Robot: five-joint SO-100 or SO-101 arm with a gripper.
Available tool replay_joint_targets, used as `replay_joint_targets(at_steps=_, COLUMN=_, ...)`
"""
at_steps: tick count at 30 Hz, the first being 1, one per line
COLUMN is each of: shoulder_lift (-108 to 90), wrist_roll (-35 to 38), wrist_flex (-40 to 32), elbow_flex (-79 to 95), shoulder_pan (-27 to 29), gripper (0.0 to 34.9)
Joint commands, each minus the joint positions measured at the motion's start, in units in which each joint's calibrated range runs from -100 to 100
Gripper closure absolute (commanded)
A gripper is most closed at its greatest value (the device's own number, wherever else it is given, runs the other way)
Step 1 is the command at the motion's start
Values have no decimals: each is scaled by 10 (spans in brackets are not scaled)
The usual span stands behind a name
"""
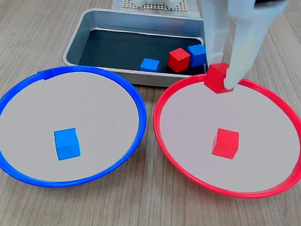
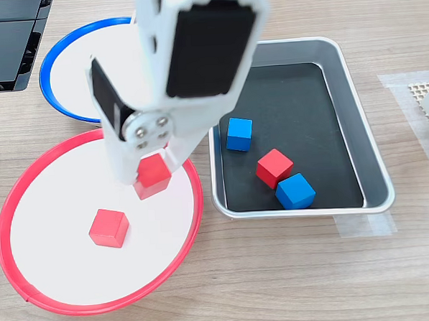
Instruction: Move six blocks from tray to matching dishes
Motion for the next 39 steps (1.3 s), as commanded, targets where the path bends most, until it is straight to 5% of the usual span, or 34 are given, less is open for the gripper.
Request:
replay_joint_targets(at_steps=1, shoulder_lift=1, wrist_roll=12, wrist_flex=-31, elbow_flex=-2, shoulder_pan=-10, gripper=143)
replay_joint_targets(at_steps=7, shoulder_lift=-67, wrist_roll=36, wrist_flex=28, elbow_flex=55, shoulder_pan=2, gripper=153)
replay_joint_targets(at_steps=11, shoulder_lift=-178, wrist_roll=74, wrist_flex=92, elbow_flex=176, shoulder_pan=36, gripper=342)
replay_joint_targets(at_steps=12, shoulder_lift=-207, wrist_roll=86, wrist_flex=103, elbow_flex=216, shoulder_pan=48, gripper=346)
replay_joint_targets(at_steps=16, shoulder_lift=-295, wrist_roll=126, wrist_flex=127, elbow_flex=357, shoulder_pan=104, gripper=346)
replay_joint_targets(at_steps=21, shoulder_lift=-320, wrist_roll=142, wrist_flex=50, elbow_flex=475, shoulder_pan=130, gripper=201)
replay_joint_targets(at_steps=23, shoulder_lift=-312, wrist_roll=142, wrist_flex=21, elbow_flex=494, shoulder_pan=125, gripper=170)
replay_joint_targets(at_steps=28, shoulder_lift=-281, wrist_roll=138, wrist_flex=-14, elbow_flex=501, shoulder_pan=95, gripper=153)
replay_joint_targets(at_steps=39, shoulder_lift=-214, wrist_roll=123, wrist_flex=-31, elbow_flex=487, shoulder_pan=43, gripper=191)
